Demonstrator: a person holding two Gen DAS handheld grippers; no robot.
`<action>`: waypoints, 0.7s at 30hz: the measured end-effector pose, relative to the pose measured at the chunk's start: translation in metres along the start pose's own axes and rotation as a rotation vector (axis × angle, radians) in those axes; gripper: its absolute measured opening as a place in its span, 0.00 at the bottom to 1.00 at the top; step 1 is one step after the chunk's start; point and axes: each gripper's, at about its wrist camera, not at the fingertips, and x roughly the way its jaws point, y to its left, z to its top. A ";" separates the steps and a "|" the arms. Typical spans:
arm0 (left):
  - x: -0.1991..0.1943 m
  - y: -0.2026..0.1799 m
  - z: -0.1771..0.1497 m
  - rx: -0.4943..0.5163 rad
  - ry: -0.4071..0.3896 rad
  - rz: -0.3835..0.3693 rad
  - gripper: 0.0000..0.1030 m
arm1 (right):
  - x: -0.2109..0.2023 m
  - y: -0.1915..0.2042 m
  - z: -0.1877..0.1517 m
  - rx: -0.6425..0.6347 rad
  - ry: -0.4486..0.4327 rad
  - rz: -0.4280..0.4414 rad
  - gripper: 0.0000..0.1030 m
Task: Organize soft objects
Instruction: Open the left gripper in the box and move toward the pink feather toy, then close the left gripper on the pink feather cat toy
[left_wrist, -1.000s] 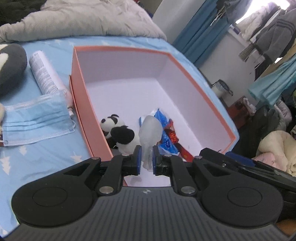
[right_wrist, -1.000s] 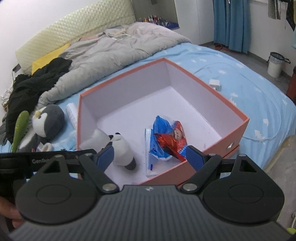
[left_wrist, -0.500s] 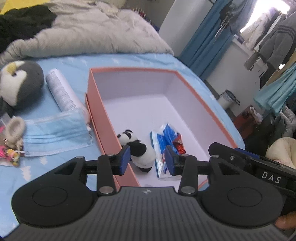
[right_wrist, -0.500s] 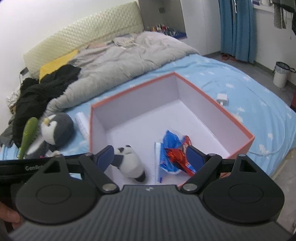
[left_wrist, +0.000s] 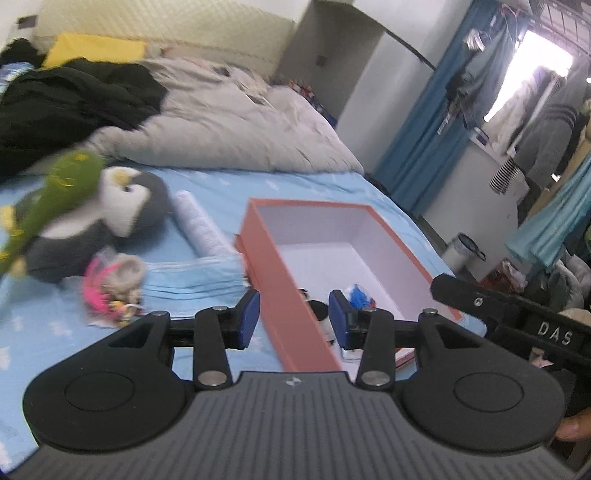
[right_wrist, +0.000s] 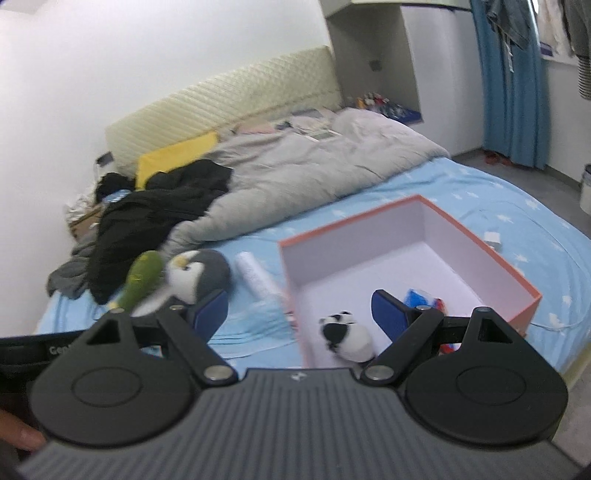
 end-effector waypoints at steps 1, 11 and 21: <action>-0.011 0.005 -0.004 -0.005 -0.011 0.009 0.46 | -0.004 0.007 -0.002 -0.005 -0.006 0.015 0.84; -0.078 0.046 -0.050 -0.060 -0.042 0.102 0.46 | -0.023 0.053 -0.037 -0.050 0.002 0.122 0.84; -0.086 0.083 -0.095 -0.148 0.009 0.162 0.46 | -0.016 0.080 -0.088 -0.107 0.094 0.168 0.84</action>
